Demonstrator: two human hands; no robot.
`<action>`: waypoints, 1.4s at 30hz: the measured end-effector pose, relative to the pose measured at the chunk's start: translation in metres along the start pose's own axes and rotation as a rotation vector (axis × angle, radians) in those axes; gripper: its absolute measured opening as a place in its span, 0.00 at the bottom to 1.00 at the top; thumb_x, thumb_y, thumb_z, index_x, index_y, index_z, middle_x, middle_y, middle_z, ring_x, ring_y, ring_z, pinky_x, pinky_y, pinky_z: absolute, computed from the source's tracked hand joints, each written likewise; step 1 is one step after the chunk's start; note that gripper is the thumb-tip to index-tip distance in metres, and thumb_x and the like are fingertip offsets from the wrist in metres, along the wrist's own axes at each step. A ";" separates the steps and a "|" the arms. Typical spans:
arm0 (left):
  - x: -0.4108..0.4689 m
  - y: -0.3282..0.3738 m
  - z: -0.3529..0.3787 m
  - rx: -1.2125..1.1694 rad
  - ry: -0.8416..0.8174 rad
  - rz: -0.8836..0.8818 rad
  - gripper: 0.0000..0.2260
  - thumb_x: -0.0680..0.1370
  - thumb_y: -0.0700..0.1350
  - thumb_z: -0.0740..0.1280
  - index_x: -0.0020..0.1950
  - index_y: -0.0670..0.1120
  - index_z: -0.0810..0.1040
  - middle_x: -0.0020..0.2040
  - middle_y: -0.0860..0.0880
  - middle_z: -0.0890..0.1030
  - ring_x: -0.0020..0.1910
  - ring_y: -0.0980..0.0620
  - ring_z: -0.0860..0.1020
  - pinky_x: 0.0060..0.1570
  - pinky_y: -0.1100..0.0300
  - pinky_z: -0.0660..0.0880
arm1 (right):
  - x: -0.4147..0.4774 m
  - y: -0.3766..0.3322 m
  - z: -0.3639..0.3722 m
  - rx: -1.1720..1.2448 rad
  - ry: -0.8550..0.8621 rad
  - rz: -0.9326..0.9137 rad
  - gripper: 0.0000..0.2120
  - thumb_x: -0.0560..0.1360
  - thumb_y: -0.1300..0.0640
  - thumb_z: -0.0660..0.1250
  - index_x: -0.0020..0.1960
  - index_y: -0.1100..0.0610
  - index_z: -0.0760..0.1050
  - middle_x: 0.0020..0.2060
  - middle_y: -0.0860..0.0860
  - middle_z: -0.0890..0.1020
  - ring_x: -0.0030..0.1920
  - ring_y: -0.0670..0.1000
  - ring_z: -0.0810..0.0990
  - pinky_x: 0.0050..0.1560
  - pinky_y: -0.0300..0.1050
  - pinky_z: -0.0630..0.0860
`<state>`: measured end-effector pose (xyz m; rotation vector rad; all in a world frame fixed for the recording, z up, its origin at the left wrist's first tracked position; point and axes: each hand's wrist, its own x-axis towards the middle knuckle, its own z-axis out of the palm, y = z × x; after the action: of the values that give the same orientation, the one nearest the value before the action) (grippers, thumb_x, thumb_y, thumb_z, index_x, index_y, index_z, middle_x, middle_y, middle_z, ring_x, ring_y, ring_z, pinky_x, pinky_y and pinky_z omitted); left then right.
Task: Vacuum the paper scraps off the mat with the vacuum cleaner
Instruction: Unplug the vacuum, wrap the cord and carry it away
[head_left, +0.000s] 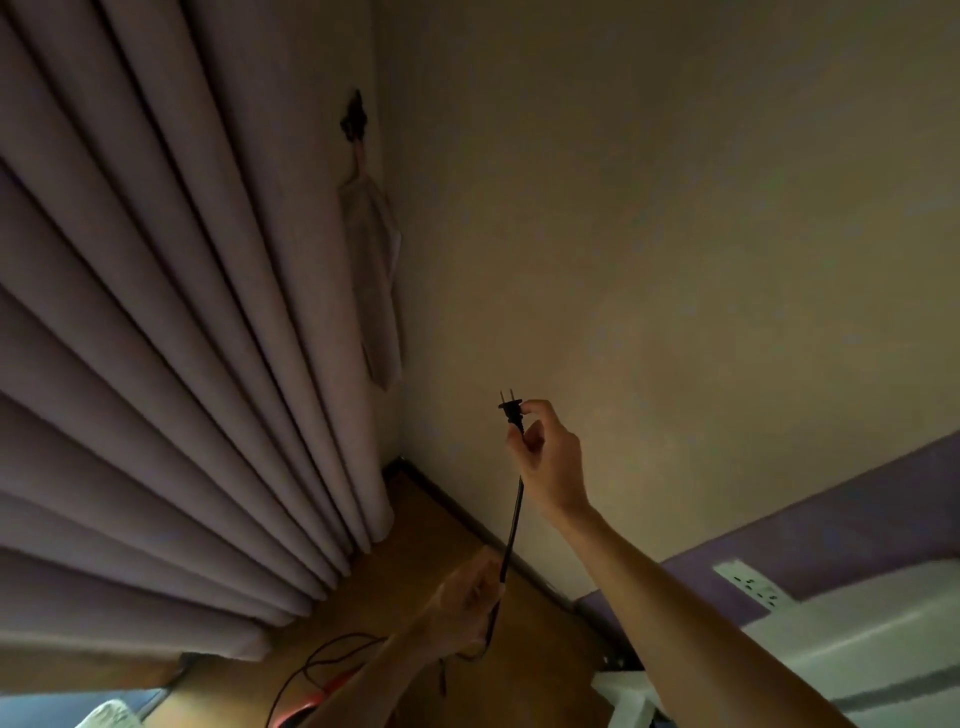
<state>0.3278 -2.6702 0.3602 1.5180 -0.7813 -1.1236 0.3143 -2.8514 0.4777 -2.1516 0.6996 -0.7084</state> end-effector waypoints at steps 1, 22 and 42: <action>0.001 -0.004 -0.003 0.001 0.046 -0.005 0.06 0.81 0.55 0.64 0.54 0.55 0.74 0.34 0.43 0.68 0.29 0.49 0.67 0.29 0.57 0.64 | 0.004 -0.004 0.004 0.001 -0.024 -0.023 0.09 0.78 0.61 0.67 0.58 0.56 0.75 0.25 0.45 0.73 0.25 0.46 0.71 0.25 0.44 0.66; -0.001 0.017 -0.012 -0.168 0.650 -0.026 0.06 0.82 0.45 0.60 0.46 0.47 0.68 0.34 0.46 0.66 0.30 0.47 0.63 0.29 0.54 0.61 | 0.066 -0.050 0.092 0.216 -0.460 -0.420 0.10 0.79 0.60 0.66 0.59 0.56 0.75 0.28 0.53 0.75 0.30 0.51 0.74 0.30 0.41 0.69; -0.165 -0.046 -0.007 -0.426 1.112 -0.272 0.14 0.83 0.44 0.61 0.52 0.67 0.67 0.40 0.54 0.73 0.35 0.54 0.75 0.34 0.55 0.78 | -0.104 -0.155 0.221 0.257 -0.894 -0.726 0.11 0.79 0.51 0.62 0.59 0.55 0.74 0.28 0.44 0.71 0.31 0.44 0.72 0.33 0.46 0.71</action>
<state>0.2738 -2.5076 0.3574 1.5843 0.4068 -0.4181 0.4290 -2.5877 0.4474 -2.1499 -0.6294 -0.0939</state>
